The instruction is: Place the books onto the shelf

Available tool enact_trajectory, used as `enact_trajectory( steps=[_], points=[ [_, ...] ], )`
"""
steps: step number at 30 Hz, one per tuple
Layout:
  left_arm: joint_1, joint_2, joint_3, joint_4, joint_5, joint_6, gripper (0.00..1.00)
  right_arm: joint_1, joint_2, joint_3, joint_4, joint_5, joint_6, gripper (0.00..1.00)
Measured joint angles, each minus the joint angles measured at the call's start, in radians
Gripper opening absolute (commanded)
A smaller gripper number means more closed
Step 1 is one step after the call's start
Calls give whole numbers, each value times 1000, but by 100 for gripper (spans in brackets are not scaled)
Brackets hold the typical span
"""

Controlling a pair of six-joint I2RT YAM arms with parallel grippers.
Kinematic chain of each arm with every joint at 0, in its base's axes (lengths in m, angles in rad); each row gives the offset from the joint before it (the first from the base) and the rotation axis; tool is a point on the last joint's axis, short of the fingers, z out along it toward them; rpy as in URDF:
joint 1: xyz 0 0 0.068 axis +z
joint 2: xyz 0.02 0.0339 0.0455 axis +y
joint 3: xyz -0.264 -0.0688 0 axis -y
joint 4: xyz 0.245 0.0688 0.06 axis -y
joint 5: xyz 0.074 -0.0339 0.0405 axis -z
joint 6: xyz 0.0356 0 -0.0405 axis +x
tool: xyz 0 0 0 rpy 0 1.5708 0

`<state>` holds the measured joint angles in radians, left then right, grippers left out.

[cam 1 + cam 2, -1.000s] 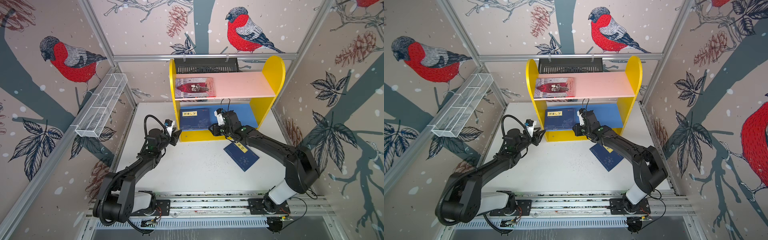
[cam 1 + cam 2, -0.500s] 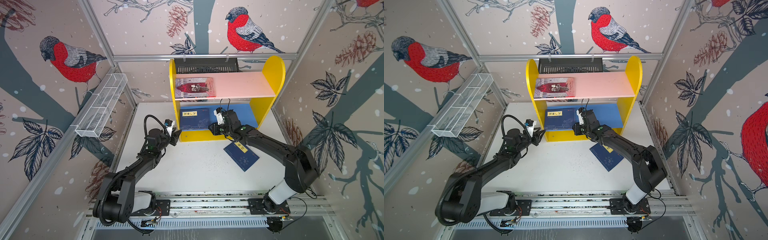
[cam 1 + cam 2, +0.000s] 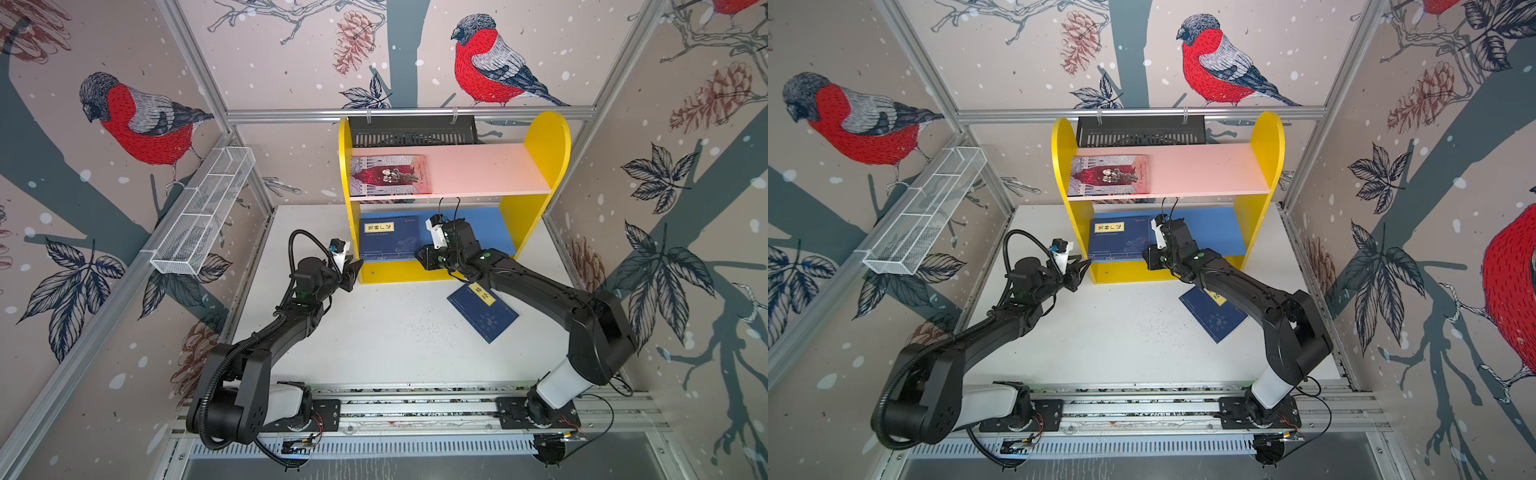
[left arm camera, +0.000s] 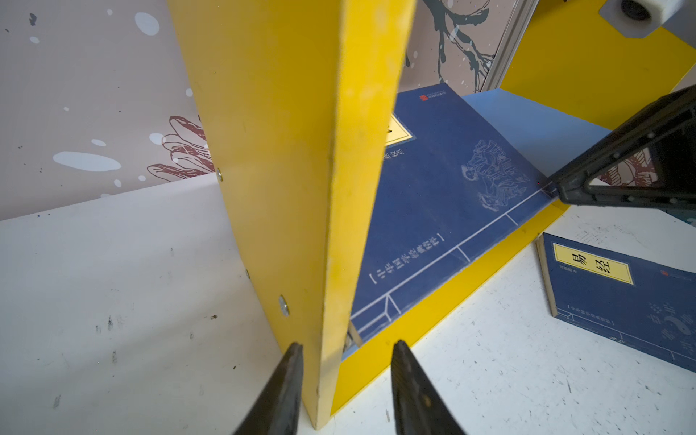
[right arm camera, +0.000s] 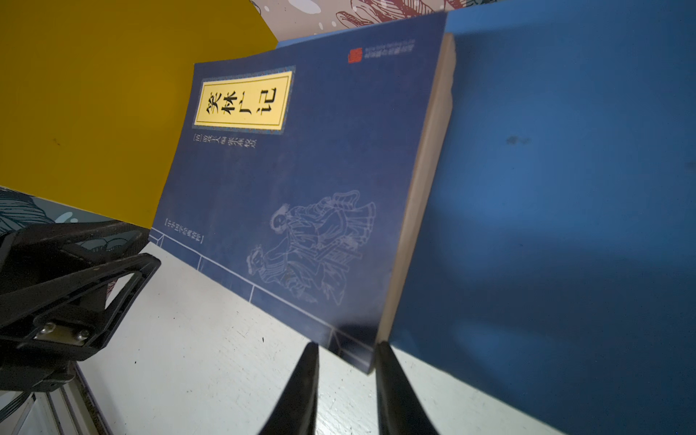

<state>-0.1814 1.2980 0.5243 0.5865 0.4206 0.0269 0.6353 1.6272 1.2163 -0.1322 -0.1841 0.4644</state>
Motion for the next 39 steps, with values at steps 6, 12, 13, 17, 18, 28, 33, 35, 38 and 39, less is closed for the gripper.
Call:
enact_trajectory(
  steps=[6, 12, 13, 17, 18, 28, 33, 35, 38, 39],
  points=[
    [-2, 2, 0, 6, -3, 0, 38, 0, 2, 5, 0, 0, -1, 34],
    [-3, 3, 0, 6, -6, 2, 36, 0, -10, 2, 0, 2, -8, 36],
    [-3, 4, 0, 6, -6, 3, 36, 0, -13, -1, 0, 5, -12, 36],
    [-3, 7, 0, 6, -6, 5, 34, 0, -24, -12, 0, 9, -18, 36],
    [-3, 8, 0, 6, -6, 5, 34, 0, -28, -15, 0, 9, -18, 36],
    [-4, 13, 0, 7, -8, 5, 33, 1, -77, -73, -1, 34, -18, 35],
    [-4, 16, 3, 8, -11, 7, 33, 3, -77, -80, -1, 45, -19, 35],
    [-4, 18, 3, 8, -11, 7, 33, 3, -75, -80, 0, 50, -20, 36],
    [-4, 18, 4, 8, -11, 7, 33, 5, -63, -76, -1, 53, -23, 35],
    [-4, 18, 4, 8, -11, 7, 33, 6, -58, -74, -1, 53, -23, 35]
  ],
)
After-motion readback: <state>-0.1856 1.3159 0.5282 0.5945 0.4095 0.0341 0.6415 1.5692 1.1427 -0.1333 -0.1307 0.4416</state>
